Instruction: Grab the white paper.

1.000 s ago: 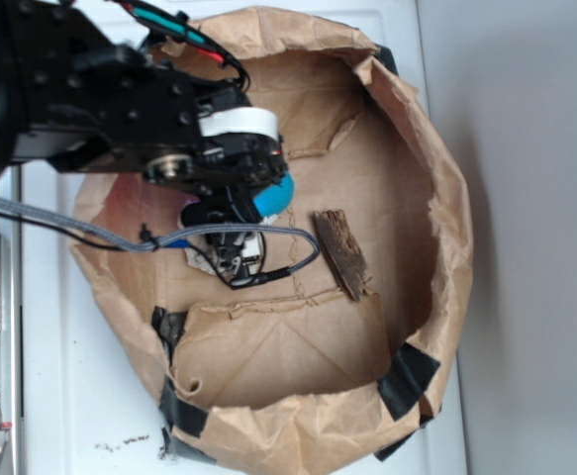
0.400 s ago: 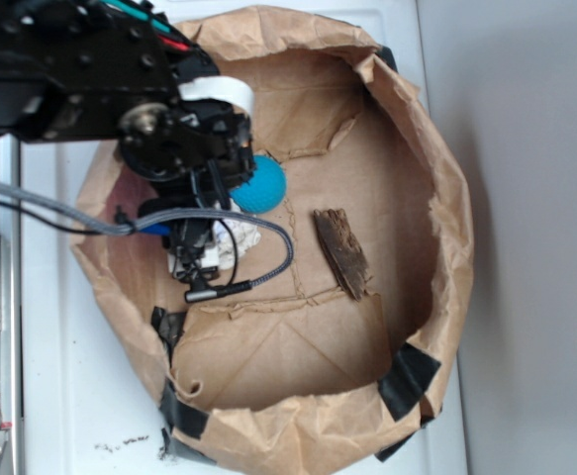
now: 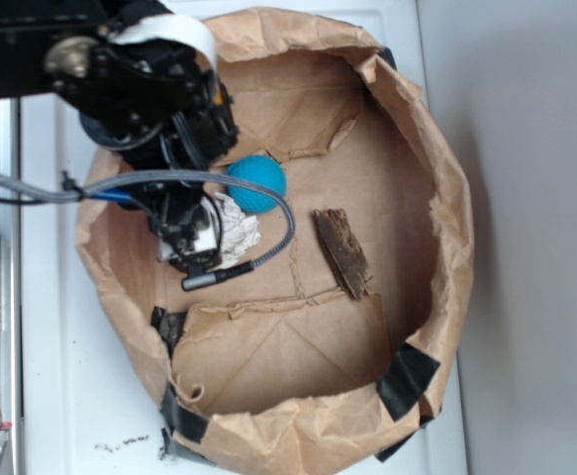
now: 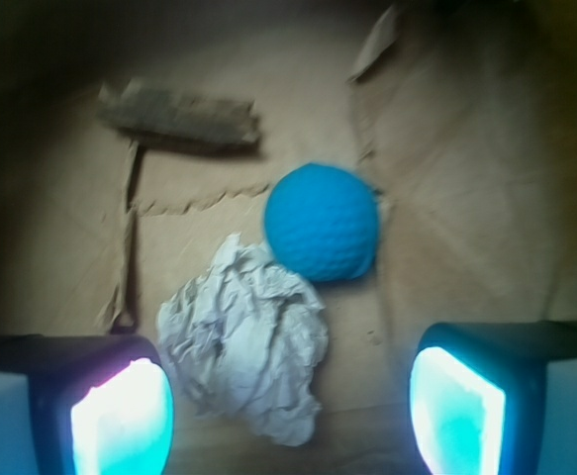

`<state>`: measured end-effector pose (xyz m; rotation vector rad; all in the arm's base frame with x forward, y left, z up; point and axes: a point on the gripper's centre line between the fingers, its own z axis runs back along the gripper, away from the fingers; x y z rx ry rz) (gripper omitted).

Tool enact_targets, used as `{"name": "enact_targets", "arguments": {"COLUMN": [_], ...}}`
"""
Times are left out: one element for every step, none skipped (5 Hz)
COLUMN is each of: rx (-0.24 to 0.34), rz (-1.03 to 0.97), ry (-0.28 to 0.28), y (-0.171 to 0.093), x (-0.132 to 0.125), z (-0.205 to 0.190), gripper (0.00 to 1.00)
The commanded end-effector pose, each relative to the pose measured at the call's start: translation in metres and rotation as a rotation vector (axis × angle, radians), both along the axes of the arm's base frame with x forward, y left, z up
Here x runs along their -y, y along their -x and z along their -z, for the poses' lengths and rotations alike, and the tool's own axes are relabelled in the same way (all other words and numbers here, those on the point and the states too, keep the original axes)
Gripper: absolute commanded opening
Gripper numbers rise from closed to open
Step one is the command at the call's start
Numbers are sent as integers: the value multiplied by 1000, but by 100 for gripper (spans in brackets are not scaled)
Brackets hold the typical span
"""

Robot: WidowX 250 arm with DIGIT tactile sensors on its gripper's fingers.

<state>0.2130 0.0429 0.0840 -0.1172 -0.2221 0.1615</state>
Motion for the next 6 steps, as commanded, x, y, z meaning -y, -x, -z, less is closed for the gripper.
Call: {"name": "enact_targets", "arguments": {"rx": [20,-19,-16,-29,-12,5], "rz": [45,38,50,33,18,-1], "ry": [-4,-37,-93,-75,-77,-61], "y": [-4,-9,-1,3,1,-4], "x": [18,14,15,12,6,1], "z": [24,46,57,56,54,40], "gripper": [100,100,100,0,0,0]}}
